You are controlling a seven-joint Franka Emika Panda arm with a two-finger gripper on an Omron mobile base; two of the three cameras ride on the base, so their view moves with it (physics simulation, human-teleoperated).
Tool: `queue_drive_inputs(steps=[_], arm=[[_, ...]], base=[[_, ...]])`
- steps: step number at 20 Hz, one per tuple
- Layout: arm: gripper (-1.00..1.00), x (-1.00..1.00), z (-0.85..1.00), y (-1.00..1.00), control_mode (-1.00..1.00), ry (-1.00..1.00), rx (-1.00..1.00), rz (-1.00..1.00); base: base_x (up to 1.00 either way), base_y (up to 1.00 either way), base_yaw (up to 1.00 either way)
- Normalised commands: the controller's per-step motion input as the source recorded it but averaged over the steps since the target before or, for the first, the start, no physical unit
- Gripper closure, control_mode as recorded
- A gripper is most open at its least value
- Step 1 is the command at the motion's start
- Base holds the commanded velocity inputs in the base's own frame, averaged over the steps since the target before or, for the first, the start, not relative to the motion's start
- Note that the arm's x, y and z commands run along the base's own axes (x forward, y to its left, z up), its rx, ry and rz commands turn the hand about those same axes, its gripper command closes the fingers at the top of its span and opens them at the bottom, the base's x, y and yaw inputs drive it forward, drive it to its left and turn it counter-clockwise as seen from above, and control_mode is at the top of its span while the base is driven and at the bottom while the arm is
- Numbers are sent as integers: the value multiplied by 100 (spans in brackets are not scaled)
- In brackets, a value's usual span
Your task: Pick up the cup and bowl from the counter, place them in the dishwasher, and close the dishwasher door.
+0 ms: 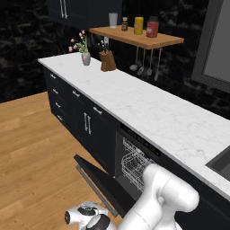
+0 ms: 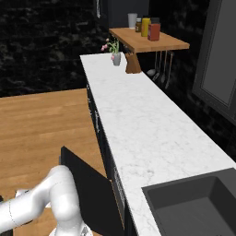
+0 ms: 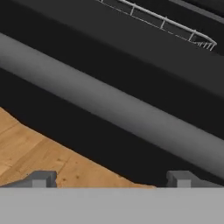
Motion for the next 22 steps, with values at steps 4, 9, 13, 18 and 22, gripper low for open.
queue_drive_inputs(steps=[4, 9, 13, 18, 22], arm=[[-100, 23, -53, -68, -100, -14, -25, -32], [-100, 0, 53, -85, -100, -4, -14, -34], [-100, 1, 79, -90, -100, -11, -15, -32], [-100, 31, 62, -71, -100, -26, -25, -25], [-100, 58, 37, -80, -100, -22, -24, -22]], base=[[0, 0, 0], [0, 0, 0], [0, 0, 0], [0, 0, 0], [0, 0, 0]])
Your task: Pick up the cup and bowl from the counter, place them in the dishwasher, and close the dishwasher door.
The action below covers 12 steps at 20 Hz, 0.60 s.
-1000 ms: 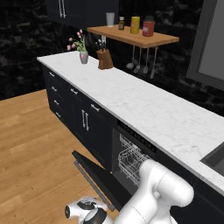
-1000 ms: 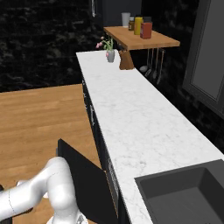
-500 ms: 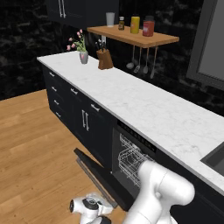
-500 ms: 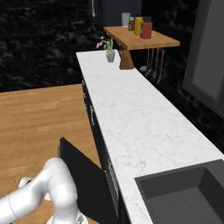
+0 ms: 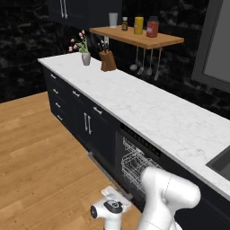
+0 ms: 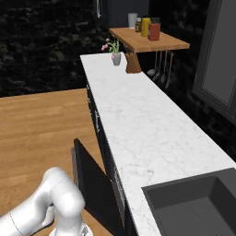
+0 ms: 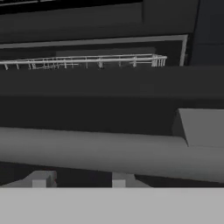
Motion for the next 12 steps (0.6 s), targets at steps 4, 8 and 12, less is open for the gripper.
queue_drive_inputs(steps=[4, 8, 12], arm=[[-100, 68, 31, -82, -100, -16, -24, -24], [-100, 89, 46, -76, -100, -4, -24, -28], [-100, 100, 63, -61, -100, 0, -25, -33]], base=[[0, 0, 0], [0, 0, 0], [0, 0, 0]])
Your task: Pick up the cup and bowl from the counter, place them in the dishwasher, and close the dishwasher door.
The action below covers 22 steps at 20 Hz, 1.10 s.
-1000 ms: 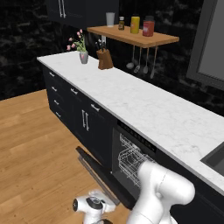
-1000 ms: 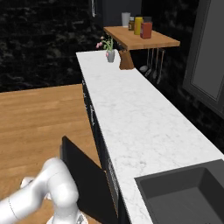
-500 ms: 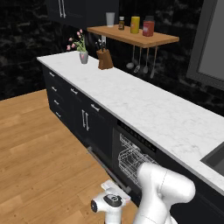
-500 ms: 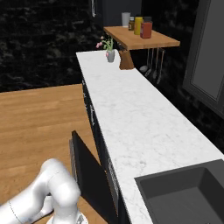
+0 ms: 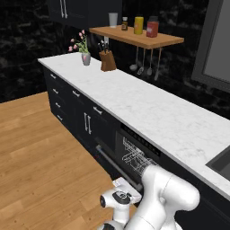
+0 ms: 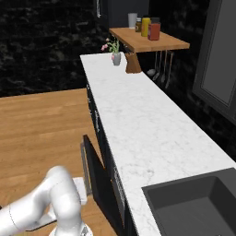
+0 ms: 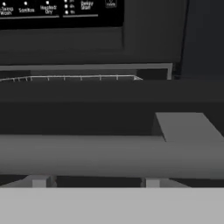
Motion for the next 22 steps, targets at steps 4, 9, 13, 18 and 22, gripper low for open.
queue_drive_inputs(steps=[4, 9, 13, 18, 22], arm=[[-100, 100, 54, -63, -100, 2, -27, -37], [-100, 100, 32, -70, -100, 0, -29, -36], [-100, 100, 20, -65, -100, 0, -30, -31], [-100, 100, 18, -62, -100, 0, -33, -29], [-100, 100, 1, -68, -100, 0, -31, -28]], base=[[0, 0, 0], [0, 0, 0], [0, 0, 0], [0, 0, 0], [0, 0, 0]])
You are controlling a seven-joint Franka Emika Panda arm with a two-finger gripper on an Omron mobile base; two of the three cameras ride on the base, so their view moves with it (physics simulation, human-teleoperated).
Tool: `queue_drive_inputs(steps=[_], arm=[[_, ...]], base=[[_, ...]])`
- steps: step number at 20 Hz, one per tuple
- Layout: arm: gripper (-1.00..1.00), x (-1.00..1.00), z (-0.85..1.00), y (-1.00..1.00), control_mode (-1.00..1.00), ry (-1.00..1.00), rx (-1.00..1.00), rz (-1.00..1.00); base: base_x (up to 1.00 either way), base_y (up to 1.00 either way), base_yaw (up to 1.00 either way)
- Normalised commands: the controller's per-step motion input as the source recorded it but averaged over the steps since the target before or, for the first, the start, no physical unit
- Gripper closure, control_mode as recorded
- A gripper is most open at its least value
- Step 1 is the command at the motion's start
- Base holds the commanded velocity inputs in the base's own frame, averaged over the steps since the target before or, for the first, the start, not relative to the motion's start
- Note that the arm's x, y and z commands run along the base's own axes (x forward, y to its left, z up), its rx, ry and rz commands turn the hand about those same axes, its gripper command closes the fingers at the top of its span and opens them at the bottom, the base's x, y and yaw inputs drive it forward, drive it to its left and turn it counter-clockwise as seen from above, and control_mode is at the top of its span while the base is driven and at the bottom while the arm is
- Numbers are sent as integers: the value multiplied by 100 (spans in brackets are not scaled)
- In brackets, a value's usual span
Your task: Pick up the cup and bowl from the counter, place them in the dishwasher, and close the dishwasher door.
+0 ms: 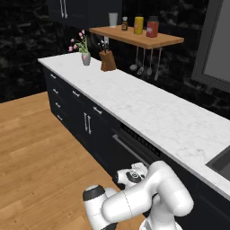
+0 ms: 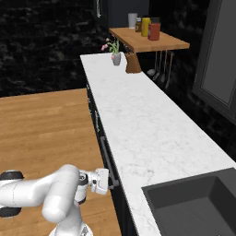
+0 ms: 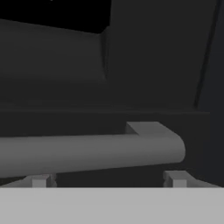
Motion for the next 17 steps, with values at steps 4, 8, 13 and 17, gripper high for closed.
queue_drive_inputs(steps=[4, 8, 13, 17], arm=[[-100, 100, 0, -68, -100, 0, -30, -26], [-100, 100, 0, -67, -100, 0, -29, -27], [-100, 100, -9, -48, -100, 0, -30, -33], [-100, 46, -18, 0, -100, 0, -14, -33]], base=[[0, 0, 0], [0, 0, 0], [0, 0, 0], [0, 0, 0]])
